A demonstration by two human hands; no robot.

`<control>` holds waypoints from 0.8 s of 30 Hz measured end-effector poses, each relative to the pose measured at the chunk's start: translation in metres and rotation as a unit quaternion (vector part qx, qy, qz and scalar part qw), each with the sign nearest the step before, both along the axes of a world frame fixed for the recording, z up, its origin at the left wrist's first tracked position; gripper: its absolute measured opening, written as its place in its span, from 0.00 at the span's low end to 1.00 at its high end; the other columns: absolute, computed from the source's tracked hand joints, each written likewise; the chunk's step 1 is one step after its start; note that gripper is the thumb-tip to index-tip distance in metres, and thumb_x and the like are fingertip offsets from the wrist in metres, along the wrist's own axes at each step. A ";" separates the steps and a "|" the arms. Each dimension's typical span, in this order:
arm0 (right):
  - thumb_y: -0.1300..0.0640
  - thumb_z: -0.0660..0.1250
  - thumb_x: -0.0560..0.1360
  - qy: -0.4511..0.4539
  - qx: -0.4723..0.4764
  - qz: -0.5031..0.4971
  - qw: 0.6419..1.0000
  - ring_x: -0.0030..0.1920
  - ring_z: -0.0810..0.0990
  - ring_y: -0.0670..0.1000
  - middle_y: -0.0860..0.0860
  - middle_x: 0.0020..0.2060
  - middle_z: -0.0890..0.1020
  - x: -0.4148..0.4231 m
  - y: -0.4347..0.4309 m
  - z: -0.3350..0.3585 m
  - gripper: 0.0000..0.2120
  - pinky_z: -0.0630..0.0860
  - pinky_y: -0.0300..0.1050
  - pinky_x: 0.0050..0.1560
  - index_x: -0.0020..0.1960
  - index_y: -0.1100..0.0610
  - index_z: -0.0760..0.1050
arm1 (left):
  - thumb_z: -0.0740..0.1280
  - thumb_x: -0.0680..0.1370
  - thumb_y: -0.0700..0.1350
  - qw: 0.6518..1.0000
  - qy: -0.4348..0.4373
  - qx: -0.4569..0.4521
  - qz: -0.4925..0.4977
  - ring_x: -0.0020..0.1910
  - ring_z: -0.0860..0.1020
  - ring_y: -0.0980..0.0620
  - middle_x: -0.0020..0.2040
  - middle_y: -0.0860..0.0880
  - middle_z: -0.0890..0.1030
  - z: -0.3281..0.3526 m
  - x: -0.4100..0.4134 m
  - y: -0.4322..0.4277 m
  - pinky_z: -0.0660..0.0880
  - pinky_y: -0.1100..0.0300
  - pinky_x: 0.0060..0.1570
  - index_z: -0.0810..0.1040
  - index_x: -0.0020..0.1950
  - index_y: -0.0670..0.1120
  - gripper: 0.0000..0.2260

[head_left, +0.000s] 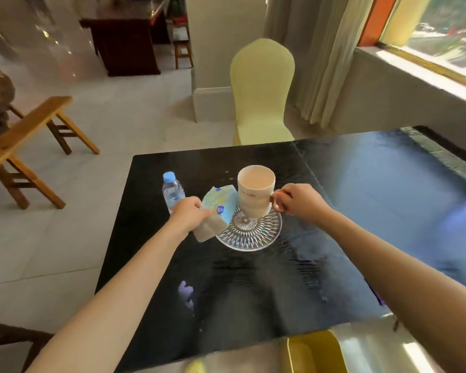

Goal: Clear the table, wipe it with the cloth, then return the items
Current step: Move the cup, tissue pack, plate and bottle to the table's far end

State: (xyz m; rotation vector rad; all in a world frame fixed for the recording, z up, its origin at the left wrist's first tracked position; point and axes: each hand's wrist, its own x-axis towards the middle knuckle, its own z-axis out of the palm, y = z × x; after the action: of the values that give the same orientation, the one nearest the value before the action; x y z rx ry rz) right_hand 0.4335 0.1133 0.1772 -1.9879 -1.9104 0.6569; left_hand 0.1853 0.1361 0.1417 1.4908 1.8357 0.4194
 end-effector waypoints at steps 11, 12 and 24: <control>0.49 0.59 0.79 0.023 0.050 -0.101 0.993 0.33 0.76 0.49 0.51 0.32 0.79 0.122 -0.008 0.049 0.19 0.74 0.41 0.38 0.39 0.61 0.77 | 0.68 0.75 0.49 0.994 -0.006 0.092 -0.050 0.38 0.75 0.51 0.39 0.48 0.75 0.047 0.131 0.023 0.70 0.60 0.34 0.71 0.38 0.46 0.10; 0.49 0.59 0.79 0.024 0.053 -0.111 0.992 0.34 0.77 0.49 0.51 0.32 0.80 0.133 -0.005 0.050 0.20 0.76 0.42 0.39 0.40 0.63 0.78 | 0.68 0.75 0.49 0.994 -0.007 0.097 -0.058 0.40 0.76 0.50 0.41 0.47 0.76 0.048 0.142 0.029 0.71 0.59 0.35 0.72 0.39 0.45 0.10; 0.51 0.59 0.80 0.052 0.036 -0.268 0.961 0.36 0.80 0.55 0.59 0.37 0.83 0.266 0.044 0.022 0.20 0.79 0.50 0.46 0.31 0.57 0.73 | 0.69 0.74 0.47 0.986 -0.113 0.002 -0.123 0.45 0.78 0.47 0.45 0.43 0.78 0.014 0.272 0.140 0.79 0.50 0.42 0.72 0.37 0.45 0.10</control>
State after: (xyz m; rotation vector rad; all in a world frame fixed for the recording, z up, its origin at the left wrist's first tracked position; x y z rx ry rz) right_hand 0.6991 0.1575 0.1994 -2.2308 -1.2273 0.5165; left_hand 0.4571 0.2761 0.1560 1.5806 1.4558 0.4513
